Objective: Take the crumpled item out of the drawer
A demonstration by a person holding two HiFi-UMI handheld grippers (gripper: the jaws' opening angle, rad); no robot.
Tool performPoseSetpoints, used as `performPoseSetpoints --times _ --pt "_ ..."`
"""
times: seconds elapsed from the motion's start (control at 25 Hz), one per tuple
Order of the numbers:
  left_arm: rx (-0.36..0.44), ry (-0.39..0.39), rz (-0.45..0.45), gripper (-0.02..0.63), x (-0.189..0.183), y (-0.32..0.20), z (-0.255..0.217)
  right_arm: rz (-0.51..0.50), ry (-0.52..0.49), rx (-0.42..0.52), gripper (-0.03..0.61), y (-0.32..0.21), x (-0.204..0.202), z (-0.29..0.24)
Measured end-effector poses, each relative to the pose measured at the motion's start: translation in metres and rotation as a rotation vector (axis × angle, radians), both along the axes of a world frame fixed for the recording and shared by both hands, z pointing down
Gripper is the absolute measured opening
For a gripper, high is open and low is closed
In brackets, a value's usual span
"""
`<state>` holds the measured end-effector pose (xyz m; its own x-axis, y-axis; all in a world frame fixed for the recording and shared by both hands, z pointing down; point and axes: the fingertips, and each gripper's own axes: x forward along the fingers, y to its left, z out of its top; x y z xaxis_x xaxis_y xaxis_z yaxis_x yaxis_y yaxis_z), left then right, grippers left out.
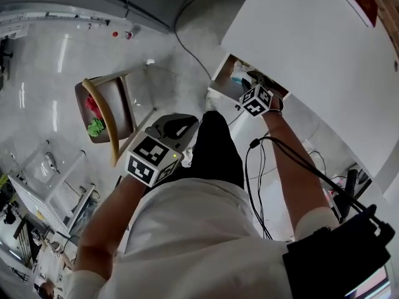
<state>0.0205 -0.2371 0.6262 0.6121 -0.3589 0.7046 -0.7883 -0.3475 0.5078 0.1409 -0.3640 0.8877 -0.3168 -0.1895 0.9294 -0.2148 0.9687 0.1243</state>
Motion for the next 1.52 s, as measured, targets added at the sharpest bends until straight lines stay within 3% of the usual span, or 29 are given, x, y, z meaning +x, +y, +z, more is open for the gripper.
performPoseSetpoints --times 0.36,0.68,1.04,1.52 --pt "-0.008 -0.002 -0.056 0.026 -0.021 0.0 0.022 -0.08 0.099 -0.005 0.128 -0.012 -0.007 0.047" --pt "0.012 -0.01 -0.074 0.026 -0.036 0.003 0.021 -0.052 0.111 0.006 0.048 -0.014 -0.009 0.048" --pt "0.035 -0.006 -0.042 0.026 -0.038 0.014 -0.001 0.067 0.074 0.014 0.035 -0.009 -0.009 0.012" --pt "0.093 0.017 0.029 0.026 -0.044 0.055 -0.06 0.209 0.008 0.026 0.031 0.023 -0.012 -0.076"
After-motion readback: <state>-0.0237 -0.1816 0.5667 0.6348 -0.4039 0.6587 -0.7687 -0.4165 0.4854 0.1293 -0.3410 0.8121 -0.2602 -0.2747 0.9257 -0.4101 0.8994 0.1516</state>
